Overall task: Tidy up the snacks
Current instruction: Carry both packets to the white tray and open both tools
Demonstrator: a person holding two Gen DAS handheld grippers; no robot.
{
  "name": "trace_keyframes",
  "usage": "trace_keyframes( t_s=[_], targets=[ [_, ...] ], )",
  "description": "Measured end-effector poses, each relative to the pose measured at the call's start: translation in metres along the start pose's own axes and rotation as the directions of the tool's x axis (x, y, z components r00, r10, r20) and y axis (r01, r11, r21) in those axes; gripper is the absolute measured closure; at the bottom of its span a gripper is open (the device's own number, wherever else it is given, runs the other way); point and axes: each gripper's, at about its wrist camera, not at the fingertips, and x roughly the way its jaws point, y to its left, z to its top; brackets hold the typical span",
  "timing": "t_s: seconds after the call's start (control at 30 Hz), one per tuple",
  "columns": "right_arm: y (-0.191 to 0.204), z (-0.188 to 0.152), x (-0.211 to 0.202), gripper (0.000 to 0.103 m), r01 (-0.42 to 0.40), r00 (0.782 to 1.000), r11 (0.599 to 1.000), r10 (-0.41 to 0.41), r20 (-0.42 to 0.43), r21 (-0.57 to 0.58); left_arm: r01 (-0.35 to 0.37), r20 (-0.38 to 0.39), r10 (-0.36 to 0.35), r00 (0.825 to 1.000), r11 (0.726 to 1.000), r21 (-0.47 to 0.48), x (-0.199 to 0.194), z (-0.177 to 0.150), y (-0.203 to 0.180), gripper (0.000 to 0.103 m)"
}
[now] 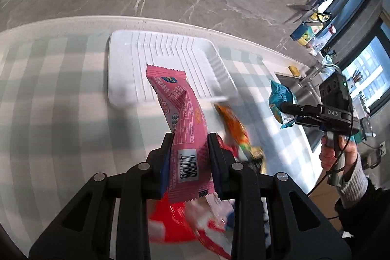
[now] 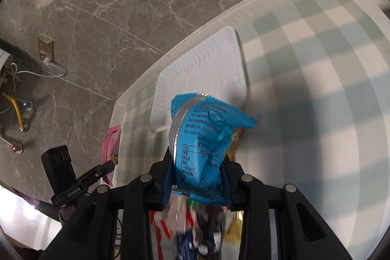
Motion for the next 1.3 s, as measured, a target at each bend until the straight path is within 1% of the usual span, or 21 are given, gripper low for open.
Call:
trace_keyframes(
  t_s=[0.17,0.3,0.37,0.63,0.7,0.8,0.93,0.97,1.0,1.03,1.07,1.2,1.3],
  targets=[
    [0.008,0.034,0.032,0.068,0.028,0.999,0.999,-0.029,-0.019,-0.025,-0.010,-0.029,0.011,1.000,1.000,0.028,0.036,0.048,0.022,0.077],
    [0.008,0.060,0.060,0.068,0.058,0.997,0.998,-0.059,-0.042,-0.037,-0.016,-0.052,0.017,0.998,1.000,0.025,0.062,0.071,0.040,0.077],
    [0.008,0.069,0.071,0.067,0.070,0.996,0.997,-0.072,-0.052,-0.043,-0.031,-0.062,0.033,0.998,0.999,0.026,0.076,0.082,0.050,0.077],
    [0.007,0.093,0.116,0.067,0.119,0.988,0.990,-0.125,-0.088,-0.070,-0.068,-0.090,0.070,0.993,0.997,0.029,0.119,0.104,0.079,0.077],
    [0.008,0.097,0.124,0.067,0.141,0.985,0.986,-0.149,-0.091,-0.090,-0.091,-0.088,0.093,0.992,0.995,0.030,0.127,0.106,0.083,0.076],
    [0.008,0.102,0.135,0.065,0.179,0.978,0.977,-0.190,-0.090,-0.117,-0.106,-0.089,0.108,0.990,0.994,0.026,0.137,0.111,0.087,0.076],
    [0.009,0.105,0.143,0.058,0.236,0.965,0.960,-0.249,-0.077,-0.154,-0.125,-0.091,0.128,0.988,0.992,0.034,0.148,0.117,0.093,0.076],
    [0.010,0.105,0.144,0.055,0.256,0.960,0.952,-0.270,-0.069,-0.167,-0.129,-0.092,0.131,0.987,0.991,0.033,0.151,0.118,0.092,0.076],
    [0.013,0.105,0.143,0.051,0.270,0.957,0.945,-0.285,-0.059,-0.185,-0.129,-0.090,0.132,0.987,0.991,0.031,0.151,0.118,0.091,0.076],
    [0.015,0.105,0.143,0.043,0.285,0.953,0.938,-0.299,-0.046,-0.197,-0.129,-0.082,0.131,0.988,0.991,0.027,0.151,0.119,0.092,0.076],
    [0.018,0.104,0.142,0.038,0.300,0.949,0.930,-0.313,-0.030,-0.211,-0.134,-0.076,0.136,0.988,0.991,0.028,0.152,0.120,0.091,0.076],
    [0.031,0.102,0.133,0.036,0.345,0.936,0.897,-0.351,0.028,-0.276,-0.152,-0.047,0.154,0.987,0.987,0.047,0.142,0.120,0.088,0.076],
    [0.037,0.099,0.123,0.036,0.356,0.933,0.887,-0.355,0.058,-0.293,-0.167,-0.025,0.168,0.986,0.985,0.046,0.128,0.119,0.087,0.075]
  ],
)
